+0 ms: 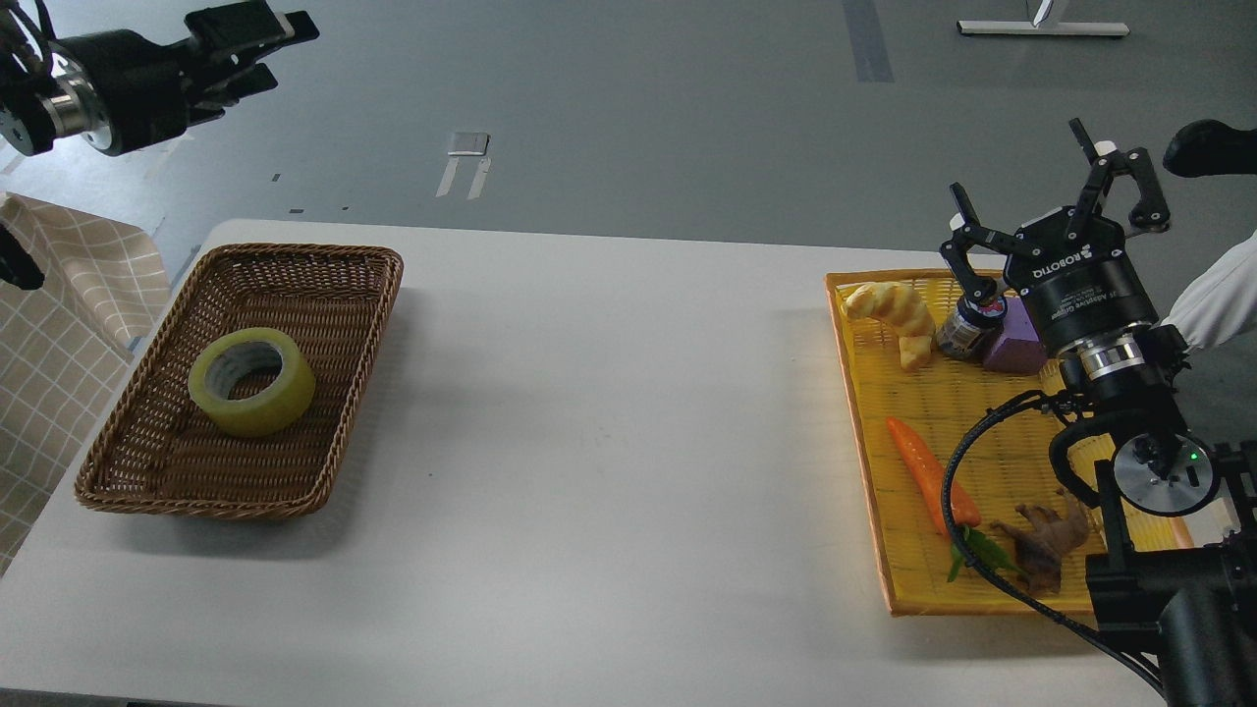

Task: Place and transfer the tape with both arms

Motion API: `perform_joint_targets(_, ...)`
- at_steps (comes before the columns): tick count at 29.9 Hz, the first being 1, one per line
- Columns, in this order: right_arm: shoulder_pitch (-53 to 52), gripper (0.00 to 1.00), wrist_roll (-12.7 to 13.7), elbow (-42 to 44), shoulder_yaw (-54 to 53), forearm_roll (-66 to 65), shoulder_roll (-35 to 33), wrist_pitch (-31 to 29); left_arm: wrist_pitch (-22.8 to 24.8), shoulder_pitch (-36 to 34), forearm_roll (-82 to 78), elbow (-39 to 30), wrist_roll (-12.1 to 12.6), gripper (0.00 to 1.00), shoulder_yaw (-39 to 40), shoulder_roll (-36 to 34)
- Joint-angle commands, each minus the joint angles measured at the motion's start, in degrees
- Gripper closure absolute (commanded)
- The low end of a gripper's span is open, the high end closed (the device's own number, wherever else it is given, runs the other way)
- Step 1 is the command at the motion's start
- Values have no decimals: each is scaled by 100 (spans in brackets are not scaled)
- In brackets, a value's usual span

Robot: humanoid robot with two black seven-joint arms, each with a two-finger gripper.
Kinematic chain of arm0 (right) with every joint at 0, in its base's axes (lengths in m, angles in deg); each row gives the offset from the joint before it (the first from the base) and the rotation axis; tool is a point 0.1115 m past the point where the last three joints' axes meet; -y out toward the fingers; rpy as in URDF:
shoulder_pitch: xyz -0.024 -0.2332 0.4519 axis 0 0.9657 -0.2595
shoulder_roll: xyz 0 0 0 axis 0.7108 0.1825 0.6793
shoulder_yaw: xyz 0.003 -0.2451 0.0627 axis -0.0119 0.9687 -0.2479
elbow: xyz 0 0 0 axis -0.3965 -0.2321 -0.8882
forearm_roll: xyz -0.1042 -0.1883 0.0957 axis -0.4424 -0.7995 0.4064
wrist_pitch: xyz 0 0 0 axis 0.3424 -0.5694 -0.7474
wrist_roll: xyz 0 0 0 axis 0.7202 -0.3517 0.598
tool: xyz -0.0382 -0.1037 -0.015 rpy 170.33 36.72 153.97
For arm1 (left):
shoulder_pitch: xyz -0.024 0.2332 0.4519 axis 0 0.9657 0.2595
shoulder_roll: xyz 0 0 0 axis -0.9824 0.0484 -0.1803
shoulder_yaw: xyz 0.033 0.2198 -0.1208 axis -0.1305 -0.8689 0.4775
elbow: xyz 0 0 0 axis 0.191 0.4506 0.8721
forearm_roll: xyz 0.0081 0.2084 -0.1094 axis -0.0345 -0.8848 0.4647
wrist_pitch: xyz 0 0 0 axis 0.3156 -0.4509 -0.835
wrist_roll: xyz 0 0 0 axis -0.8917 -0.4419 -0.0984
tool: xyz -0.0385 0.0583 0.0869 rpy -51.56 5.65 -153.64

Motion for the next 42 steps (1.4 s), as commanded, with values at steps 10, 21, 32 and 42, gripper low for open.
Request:
perform_joint_targets(10, -526, 0, 24, 32, -3, -18, -66, 0, 69, -119, 2725, -273, -6, 2, 492, 597)
perform_joint_targets(21, -1053, 0, 68, 234, 5, -18, -312, 0, 144, 971, 3411, -747, -182, 2, 2126, 1370)
perform_joint_targets(32, -1493, 0, 77, 778, 40, -18, -338, 0, 144, 2025, 3420, -765, -173, 2, 3302, 2573)
perform_joint_targets(42, -1554, 0, 86, 1025, 330, -88, -399, 0, 144, 2430, 3420, -870, -120, 2, 3718, 2979)
